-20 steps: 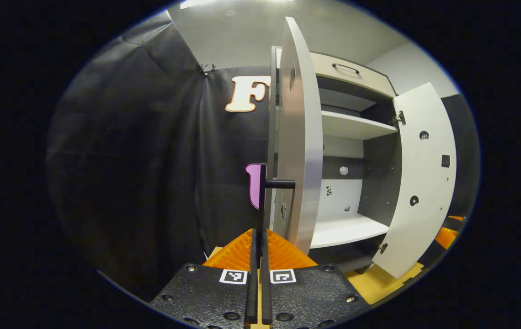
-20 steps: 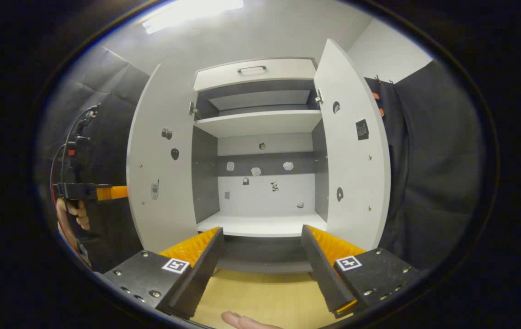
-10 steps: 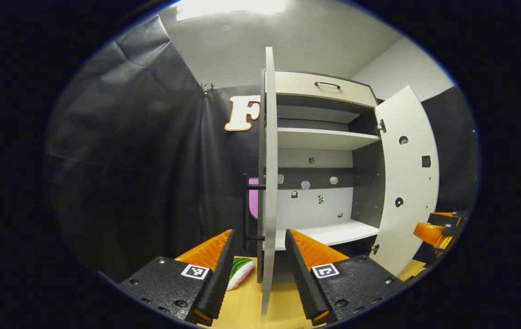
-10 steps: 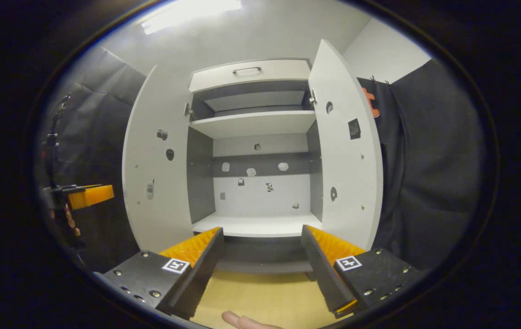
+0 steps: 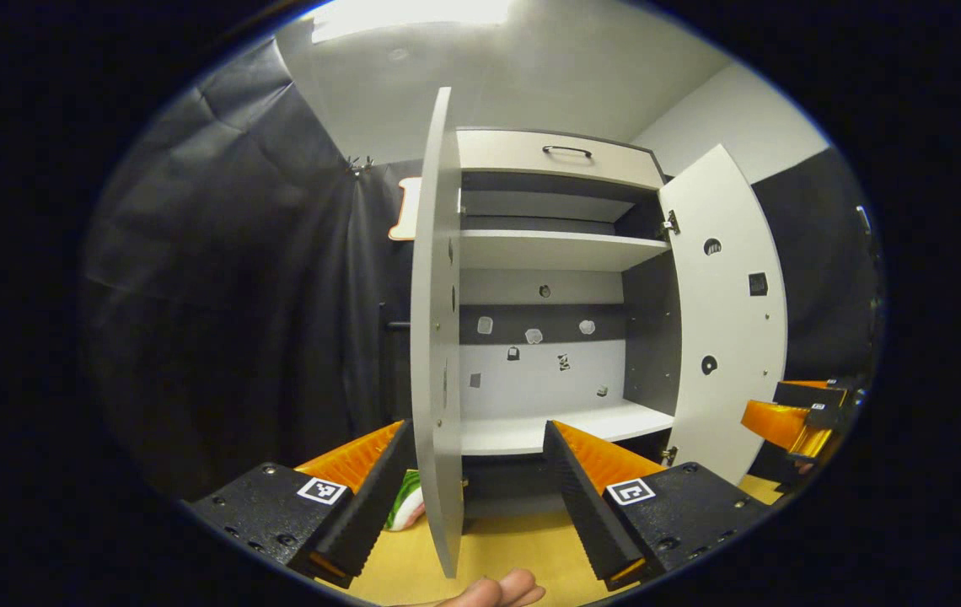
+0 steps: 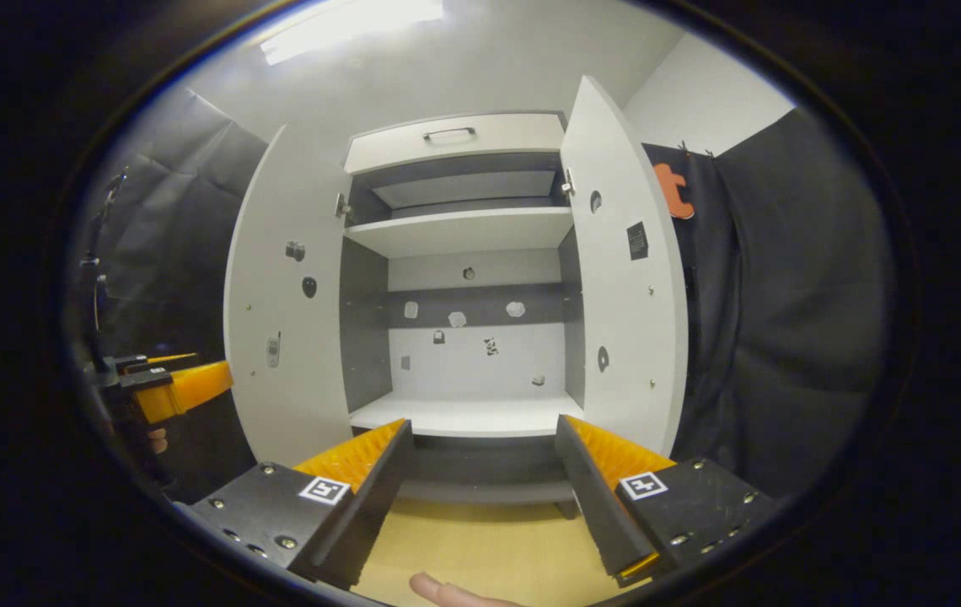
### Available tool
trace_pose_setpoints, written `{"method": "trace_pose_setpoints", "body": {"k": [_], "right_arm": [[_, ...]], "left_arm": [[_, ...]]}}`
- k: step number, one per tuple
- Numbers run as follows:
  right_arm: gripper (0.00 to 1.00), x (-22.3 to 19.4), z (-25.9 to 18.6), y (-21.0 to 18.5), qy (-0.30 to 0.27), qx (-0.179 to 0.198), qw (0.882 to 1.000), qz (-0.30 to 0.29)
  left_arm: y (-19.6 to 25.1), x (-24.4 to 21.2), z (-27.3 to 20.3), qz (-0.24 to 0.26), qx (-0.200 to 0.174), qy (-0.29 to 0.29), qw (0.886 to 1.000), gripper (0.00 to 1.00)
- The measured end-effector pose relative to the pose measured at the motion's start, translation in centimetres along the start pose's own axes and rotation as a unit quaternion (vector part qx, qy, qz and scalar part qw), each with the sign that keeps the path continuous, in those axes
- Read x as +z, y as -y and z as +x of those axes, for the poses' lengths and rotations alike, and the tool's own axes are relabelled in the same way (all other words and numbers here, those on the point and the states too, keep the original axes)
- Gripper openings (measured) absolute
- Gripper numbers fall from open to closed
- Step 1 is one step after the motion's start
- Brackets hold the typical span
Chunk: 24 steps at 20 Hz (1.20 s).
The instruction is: Open the right door of the double-door shoe cabinet with the right hand, and open the left door with the left hand.
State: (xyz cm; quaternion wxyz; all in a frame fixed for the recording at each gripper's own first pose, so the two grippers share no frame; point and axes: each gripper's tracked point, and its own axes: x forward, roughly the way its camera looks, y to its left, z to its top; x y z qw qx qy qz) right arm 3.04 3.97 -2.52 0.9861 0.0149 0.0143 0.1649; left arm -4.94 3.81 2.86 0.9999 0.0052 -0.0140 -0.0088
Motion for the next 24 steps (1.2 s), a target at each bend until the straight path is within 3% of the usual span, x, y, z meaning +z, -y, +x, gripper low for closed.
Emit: {"method": "trace_pose_setpoints", "body": {"k": [5, 11, 16, 24], "right_arm": [[1.0, -0.4, 0.0, 1.5, 0.0, -0.005, 1.0, 0.005], [1.0, -1.0, 0.1, 3.1, -0.008, -0.009, 1.0, 0.003], [1.0, -1.4, -0.1, 3.2, -0.008, -0.005, 1.0, -0.009], [1.0, -2.1, 0.0, 3.1, -0.011, -0.005, 0.999, -0.031]], "left_arm": [[4.6, 0.2, -0.6, -0.012, -0.034, 0.004, 0.999, 0.95], [7.4, 0.4, -1.3, -0.02, -0.042, 0.006, 0.999, 0.94], [9.8, -2.1, -0.8, -0.009, -0.063, -0.012, 0.998, 0.94], [10.4, -4.9, 0.8, -0.009, -0.051, -0.042, 0.998, 0.98]]}}
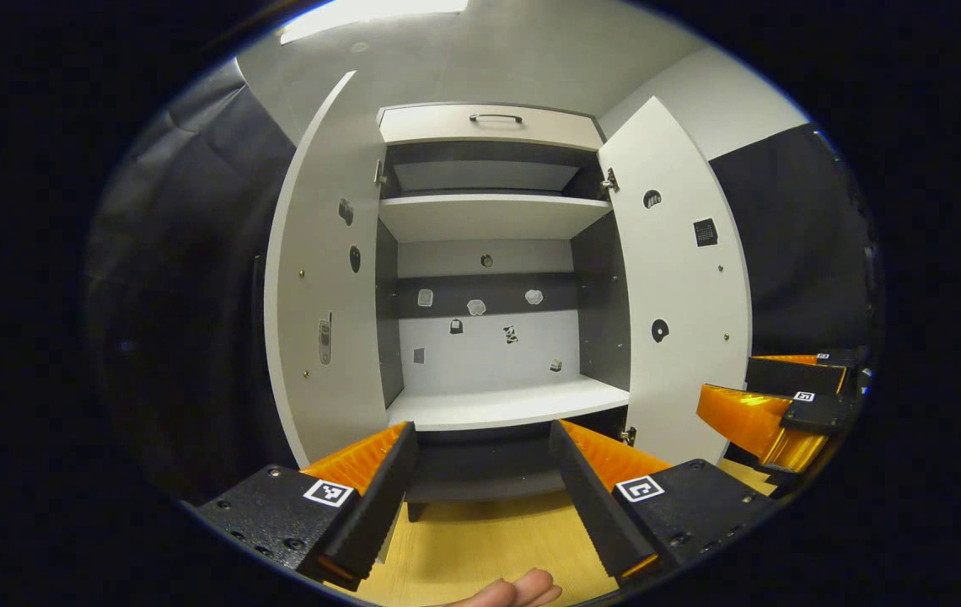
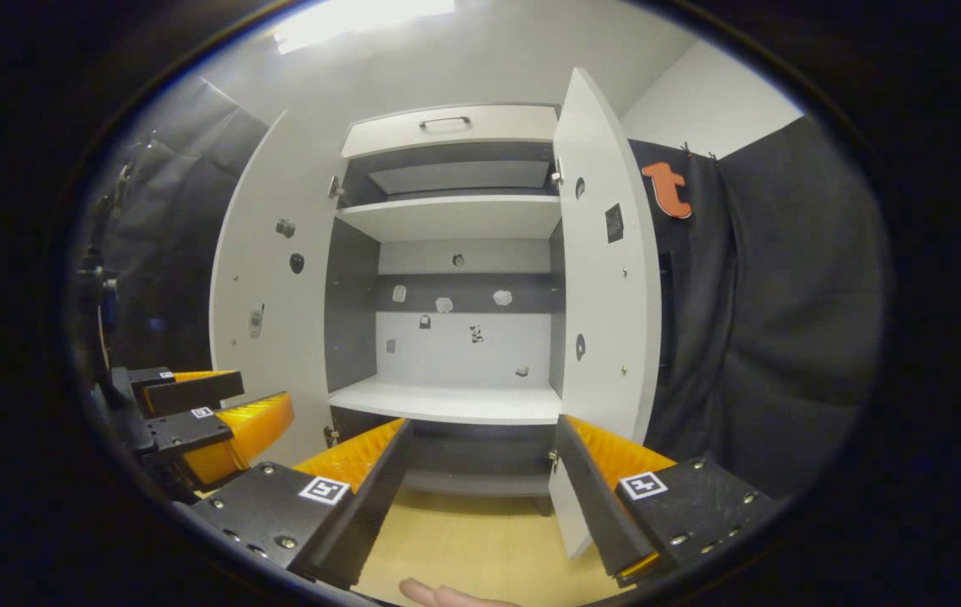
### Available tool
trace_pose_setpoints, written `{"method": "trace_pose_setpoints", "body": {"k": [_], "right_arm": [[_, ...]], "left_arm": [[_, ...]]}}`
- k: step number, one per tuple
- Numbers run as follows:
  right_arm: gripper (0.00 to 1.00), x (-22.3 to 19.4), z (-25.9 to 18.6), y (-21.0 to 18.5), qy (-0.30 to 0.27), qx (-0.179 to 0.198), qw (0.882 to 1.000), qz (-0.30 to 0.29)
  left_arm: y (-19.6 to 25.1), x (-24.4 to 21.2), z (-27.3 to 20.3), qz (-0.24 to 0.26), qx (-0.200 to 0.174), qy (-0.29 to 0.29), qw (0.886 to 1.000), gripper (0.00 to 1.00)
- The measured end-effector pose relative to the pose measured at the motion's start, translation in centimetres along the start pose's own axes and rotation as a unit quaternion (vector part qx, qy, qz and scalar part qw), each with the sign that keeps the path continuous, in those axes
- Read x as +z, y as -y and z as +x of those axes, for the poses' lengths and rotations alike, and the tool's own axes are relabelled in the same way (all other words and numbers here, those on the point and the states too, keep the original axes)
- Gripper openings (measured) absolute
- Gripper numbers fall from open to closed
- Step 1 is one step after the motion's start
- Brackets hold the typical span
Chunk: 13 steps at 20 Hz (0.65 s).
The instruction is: Open the right door of the double-door shoe cabinet with the right hand, and open the left door with the left hand.
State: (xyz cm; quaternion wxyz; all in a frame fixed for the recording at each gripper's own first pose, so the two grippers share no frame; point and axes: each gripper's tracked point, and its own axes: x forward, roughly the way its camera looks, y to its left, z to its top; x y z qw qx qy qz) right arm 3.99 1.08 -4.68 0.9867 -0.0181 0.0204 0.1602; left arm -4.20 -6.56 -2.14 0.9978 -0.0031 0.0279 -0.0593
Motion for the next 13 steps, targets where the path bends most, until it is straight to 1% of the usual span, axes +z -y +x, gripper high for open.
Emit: {"method": "trace_pose_setpoints", "body": {"k": [4, 7, 8, 11, 12, 13], "right_arm": [[1.0, 0.0, 0.1, 0.1, 0.001, 0.001, 1.0, 0.007], [1.0, 0.0, 0.2, 0.2, 0.0, 0.001, 1.0, 0.013], [1.0, 0.0, 0.2, 0.2, 0.0, 0.001, 1.0, 0.014], [1.0, 0.1, 0.1, 0.4, 0.002, 0.002, 1.0, 0.016], [1.0, 0.2, -0.1, 0.3, 0.004, 0.004, 1.0, 0.016], [1.0, 0.2, -0.1, 0.4, 0.005, 0.004, 1.0, 0.015]], "left_arm": [[-0.4, 0.9, -0.5, 0.005, 0.007, 0.012, 1.0, 0.97], [-0.1, 1.5, -1.0, 0.003, 0.002, 0.022, 1.0, 0.97], [-0.1, 1.5, -1.1, 0.002, 0.002, 0.023, 1.0, 1.0], [-0.4, 1.2, -1.1, -0.005, 0.005, 0.021, 1.0, 1.0], [-0.5, 1.1, -1.1, -0.008, 0.006, 0.02, 1.0, 0.97], [-0.8, 1.0, -1.1, -0.011, 0.01, 0.019, 1.0, 0.97]]}}
